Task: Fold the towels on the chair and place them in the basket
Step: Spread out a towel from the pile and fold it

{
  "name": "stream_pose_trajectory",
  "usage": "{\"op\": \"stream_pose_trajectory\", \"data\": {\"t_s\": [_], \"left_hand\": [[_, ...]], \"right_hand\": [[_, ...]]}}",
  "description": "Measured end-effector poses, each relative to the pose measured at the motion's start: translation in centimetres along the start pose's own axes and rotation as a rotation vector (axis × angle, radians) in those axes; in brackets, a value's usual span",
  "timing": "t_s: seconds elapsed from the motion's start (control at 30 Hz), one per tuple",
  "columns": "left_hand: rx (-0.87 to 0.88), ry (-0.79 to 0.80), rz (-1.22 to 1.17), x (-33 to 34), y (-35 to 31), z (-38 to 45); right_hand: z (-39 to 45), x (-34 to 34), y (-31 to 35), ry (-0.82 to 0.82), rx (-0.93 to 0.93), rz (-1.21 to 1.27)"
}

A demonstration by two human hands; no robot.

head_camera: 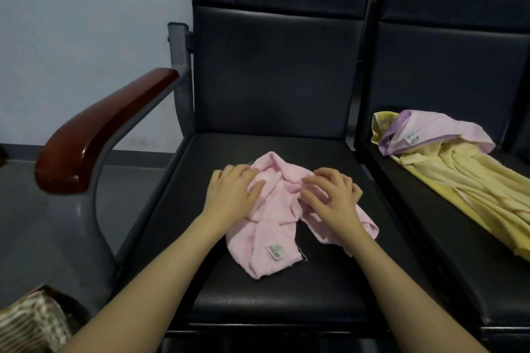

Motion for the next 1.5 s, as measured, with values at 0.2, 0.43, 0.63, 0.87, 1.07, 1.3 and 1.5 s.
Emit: {"op": "stream_pose_trajectory", "data": {"t_s": [0.2,0.43,0.63,0.87,1.07,1.3,1.5], "left_hand": [[-0.194,0.104,-0.001,1.9,1.8,2.3],[-0.223,0.103,-0.193,3.0,2.2,3.3],[-0.16,0.007,-0.646,-0.8,0.7,3.3],[-0.068,-0.077,-1.024,-9.6,-2.8,2.3],[0.028,0.058,-0.939,-10.8,-6.8,-0.4],[-0.071,0.013,-1.174,-9.6,-7.2,-2.1],[-0.171,-0.078,-1.168,-9.4,-5.8,-1.9]], "right_hand": [[-0.5,0.2,-0.3,0.124,0.004,-0.095],[0.2,-0.7,0.6,0.086,0.067,0.107],[1.6,-3.1,2.3,-0.011,0.121,0.404],[3.7,-7.8,7.3,-0.193,-0.009,0.679],[4.0,-10.0,10.0,-0.184,-0.097,0.864],[2.8,-9.9,9.8,-0.226,-0.06,0.74],[0.5,-9.6,9.0,-0.352,0.007,0.604]]}}
Point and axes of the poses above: each hand's wrist, its own z-axis towards the middle knuckle, its own x-axis out of the palm, y = z × x, the point moved 6 cm from there along z, towards the middle knuckle, and after that the axes turned 7 degrees about -x, right-handed, at the moved point
